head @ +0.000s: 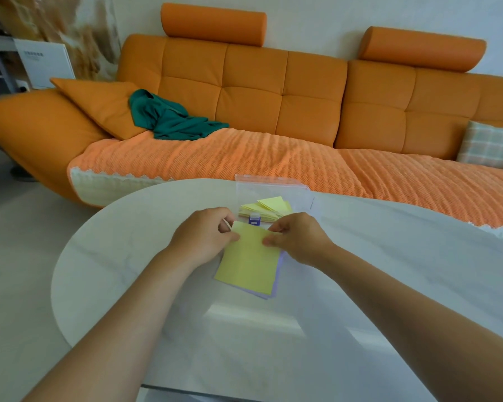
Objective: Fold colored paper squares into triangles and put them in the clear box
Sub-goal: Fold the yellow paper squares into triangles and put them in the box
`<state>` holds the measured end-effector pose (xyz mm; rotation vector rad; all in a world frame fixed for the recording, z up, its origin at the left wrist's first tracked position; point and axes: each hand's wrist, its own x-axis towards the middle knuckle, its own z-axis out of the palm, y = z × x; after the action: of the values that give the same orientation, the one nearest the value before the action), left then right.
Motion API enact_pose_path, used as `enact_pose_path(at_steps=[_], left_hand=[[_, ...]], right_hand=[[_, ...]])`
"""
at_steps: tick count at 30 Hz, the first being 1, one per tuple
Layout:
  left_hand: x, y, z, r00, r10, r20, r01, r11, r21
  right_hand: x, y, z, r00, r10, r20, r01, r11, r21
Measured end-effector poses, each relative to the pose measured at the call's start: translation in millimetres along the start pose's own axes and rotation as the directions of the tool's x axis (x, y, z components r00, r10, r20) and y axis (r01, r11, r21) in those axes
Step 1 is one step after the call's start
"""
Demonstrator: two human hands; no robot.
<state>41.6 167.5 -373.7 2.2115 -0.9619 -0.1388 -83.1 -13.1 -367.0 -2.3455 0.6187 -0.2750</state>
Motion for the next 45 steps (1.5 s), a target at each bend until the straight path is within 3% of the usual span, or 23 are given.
enact_pose_path(at_steps=[4,6,8,11,15,17,20,24,29,33,37,39,41,45], left_hand=[[-0.7,4.4,0.5,0.997,0.059,-0.045,-0.056,0.996,0.073],[0.5,11.5,1.7,0.991,0.107,-0.078,-0.100,0.991,0.087],[0.3,20.9,2.0,0.992,0.101,-0.072,-0.101,0.995,0.014],[-4.0,36.4,4.9,0.996,0.038,0.076,-0.023,0.980,-0.195],[-10.0,58.9,22.6,0.988,0.042,0.147,-0.002,0.965,-0.264],[-11.8,70.1,32.4,0.983,0.005,0.184,0.061,0.933,-0.353],[-11.8,82.6,47.1,0.967,-0.038,0.253,0.147,0.891,-0.429],[-8.3,93.6,62.6,0.954,-0.069,0.293,0.199,0.875,-0.441],[-10.4,94.7,79.0,0.948,-0.052,0.315,0.175,0.910,-0.376],[-10.7,98.0,86.1,0.963,0.022,0.268,0.075,0.935,-0.347],[-17.1,107.2,90.5,0.952,0.100,0.289,0.037,0.901,-0.432],[-20.9,111.0,92.2,0.945,0.137,0.298,0.008,0.898,-0.440],[-22.0,112.0,94.1,0.947,0.148,0.286,-0.022,0.915,-0.402],[-22.4,115.1,95.9,0.968,0.104,0.230,-0.013,0.931,-0.365]], right_hand=[[-3.4,-0.4,-1.7,0.999,-0.036,-0.040,0.035,0.999,-0.034],[-6.6,-0.3,-4.9,0.998,-0.022,-0.056,0.025,0.998,0.059],[-12.7,0.7,-12.2,0.999,-0.006,-0.051,0.017,0.978,0.207],[-27.5,8.5,-27.3,1.000,0.024,-0.018,-0.016,0.927,0.375],[-48.1,31.0,-43.7,0.996,0.069,-0.062,-0.031,0.876,0.481],[-58.7,46.7,-50.4,0.989,0.040,-0.140,0.011,0.937,0.350],[-80.5,66.9,-59.2,0.961,-0.184,-0.204,0.199,0.979,0.053],[-94.7,87.5,-72.0,0.855,-0.491,-0.165,0.398,0.827,-0.397],[-102.2,88.1,-80.1,0.814,-0.569,-0.120,0.476,0.770,-0.425],[-103.9,93.2,-79.2,0.878,-0.450,-0.163,0.387,0.868,-0.311],[-99.7,92.9,-80.8,0.969,-0.189,-0.158,0.199,0.979,0.051],[-96.2,93.1,-80.6,0.991,-0.042,-0.128,0.070,0.972,0.223],[-94.5,94.0,-80.2,0.990,0.055,-0.130,-0.018,0.961,0.275],[-94.2,96.1,-79.3,0.987,0.109,-0.116,-0.059,0.927,0.371]])
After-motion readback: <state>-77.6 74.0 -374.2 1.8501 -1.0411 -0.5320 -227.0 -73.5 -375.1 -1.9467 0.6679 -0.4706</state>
